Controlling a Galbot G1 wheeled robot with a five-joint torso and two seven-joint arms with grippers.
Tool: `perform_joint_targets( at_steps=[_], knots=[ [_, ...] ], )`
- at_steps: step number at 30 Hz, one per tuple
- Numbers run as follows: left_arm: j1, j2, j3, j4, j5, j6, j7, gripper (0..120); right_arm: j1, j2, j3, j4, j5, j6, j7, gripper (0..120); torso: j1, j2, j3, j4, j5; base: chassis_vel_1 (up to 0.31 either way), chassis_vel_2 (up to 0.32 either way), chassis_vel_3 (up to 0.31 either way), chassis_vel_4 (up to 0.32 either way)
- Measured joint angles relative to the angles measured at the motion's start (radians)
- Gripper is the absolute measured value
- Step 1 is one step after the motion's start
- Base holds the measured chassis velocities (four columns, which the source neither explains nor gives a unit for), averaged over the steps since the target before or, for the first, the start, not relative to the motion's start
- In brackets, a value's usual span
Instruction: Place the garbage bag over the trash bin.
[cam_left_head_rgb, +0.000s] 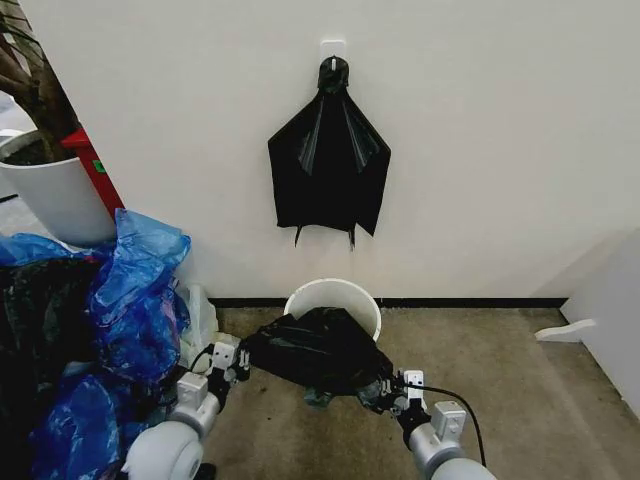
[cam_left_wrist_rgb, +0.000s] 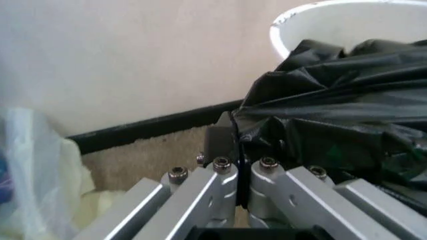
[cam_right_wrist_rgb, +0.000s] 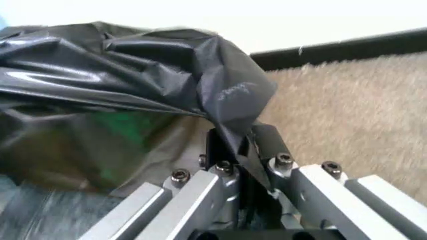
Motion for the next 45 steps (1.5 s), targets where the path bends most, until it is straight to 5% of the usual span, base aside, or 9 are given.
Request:
perform_joint_targets(
  at_steps=[26,45],
  knots=[
    [-0.102,-0.054,0.015,0.140,0.021,-0.054,0.035,0,0.101,0.012,0.050,-0.199,-0.102,0.218,-0.179,0,0.000,0.000,0.000,0.0002,0.0001,0.000,0.000,0.000,0.000],
    [-0.113,-0.100,0.016,0.251,0.154,-0.188,0.050,0,0.115,0.041,0.064,-0.276,-0.301,0.381,-0.248,0,0.000,0.000,0.000,0.0003,0.0001,0.000,0.000,0.000,0.000]
  ],
)
